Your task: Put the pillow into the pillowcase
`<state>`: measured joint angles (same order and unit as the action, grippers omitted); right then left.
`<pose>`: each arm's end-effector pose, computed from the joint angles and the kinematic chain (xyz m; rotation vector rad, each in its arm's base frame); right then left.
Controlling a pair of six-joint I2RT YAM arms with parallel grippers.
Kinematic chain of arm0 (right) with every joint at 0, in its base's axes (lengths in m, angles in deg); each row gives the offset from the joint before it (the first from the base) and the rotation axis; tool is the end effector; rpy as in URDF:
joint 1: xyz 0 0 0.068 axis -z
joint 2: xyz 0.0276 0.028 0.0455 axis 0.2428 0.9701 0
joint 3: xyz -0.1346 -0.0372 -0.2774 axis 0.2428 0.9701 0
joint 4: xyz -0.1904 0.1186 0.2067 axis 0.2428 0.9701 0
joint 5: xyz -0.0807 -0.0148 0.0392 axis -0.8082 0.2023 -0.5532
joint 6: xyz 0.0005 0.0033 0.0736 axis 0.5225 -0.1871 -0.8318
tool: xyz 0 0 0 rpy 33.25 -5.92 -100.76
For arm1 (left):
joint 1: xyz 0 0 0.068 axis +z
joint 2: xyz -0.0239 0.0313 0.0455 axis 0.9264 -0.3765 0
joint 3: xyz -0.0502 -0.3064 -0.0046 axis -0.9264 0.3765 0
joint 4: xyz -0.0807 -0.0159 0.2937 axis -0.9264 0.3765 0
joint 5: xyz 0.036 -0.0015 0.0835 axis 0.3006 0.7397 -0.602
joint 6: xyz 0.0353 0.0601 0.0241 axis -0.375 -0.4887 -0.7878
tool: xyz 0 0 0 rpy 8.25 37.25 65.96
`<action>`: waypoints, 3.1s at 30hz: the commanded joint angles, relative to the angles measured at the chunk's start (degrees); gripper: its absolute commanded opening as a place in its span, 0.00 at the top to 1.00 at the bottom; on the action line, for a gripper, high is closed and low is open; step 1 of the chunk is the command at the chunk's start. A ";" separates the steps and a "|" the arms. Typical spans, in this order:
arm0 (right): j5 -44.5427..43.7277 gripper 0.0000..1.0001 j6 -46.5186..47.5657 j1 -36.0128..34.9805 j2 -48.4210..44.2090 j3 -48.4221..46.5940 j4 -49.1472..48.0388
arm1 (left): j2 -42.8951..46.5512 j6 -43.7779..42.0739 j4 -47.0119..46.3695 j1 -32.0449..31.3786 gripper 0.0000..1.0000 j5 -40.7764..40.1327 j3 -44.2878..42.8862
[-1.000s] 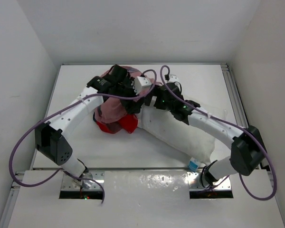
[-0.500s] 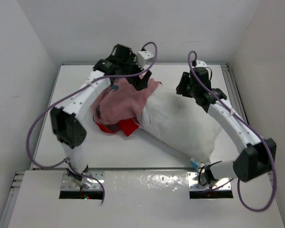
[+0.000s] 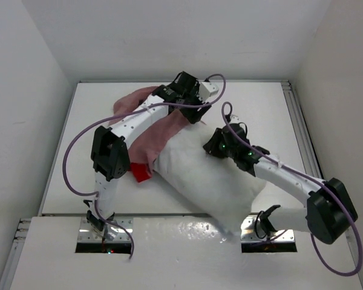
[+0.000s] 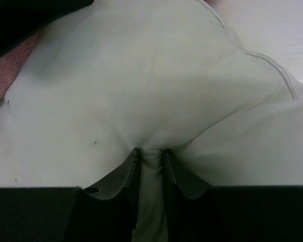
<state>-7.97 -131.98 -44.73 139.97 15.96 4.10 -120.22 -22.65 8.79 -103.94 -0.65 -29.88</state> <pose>0.2803 0.1602 0.2221 0.3922 2.2530 0.6565 0.4438 -0.3348 0.3235 1.2052 2.0588 -0.3060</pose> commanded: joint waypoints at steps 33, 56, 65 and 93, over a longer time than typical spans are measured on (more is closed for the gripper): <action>32.09 0.82 10.11 1.77 18.49 -6.56 -12.07 | 9.92 -5.35 3.24 1.51 1.00 -4.37 13.28; -22.47 1.00 -19.03 -2.28 -6.92 11.30 -40.96 | 19.69 -16.27 14.87 -6.93 0.97 28.97 5.32; -15.74 0.01 11.39 3.69 -2.61 -7.90 -2.99 | 21.68 -6.94 5.71 -0.25 0.00 10.15 6.31; -11.44 0.10 18.90 -17.41 8.64 -7.52 11.31 | 34.81 -2.37 -25.40 11.18 0.39 -6.73 67.84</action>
<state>-22.53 -108.53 -63.70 147.60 4.12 16.53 -83.53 -27.09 -7.49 -92.90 -6.44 37.59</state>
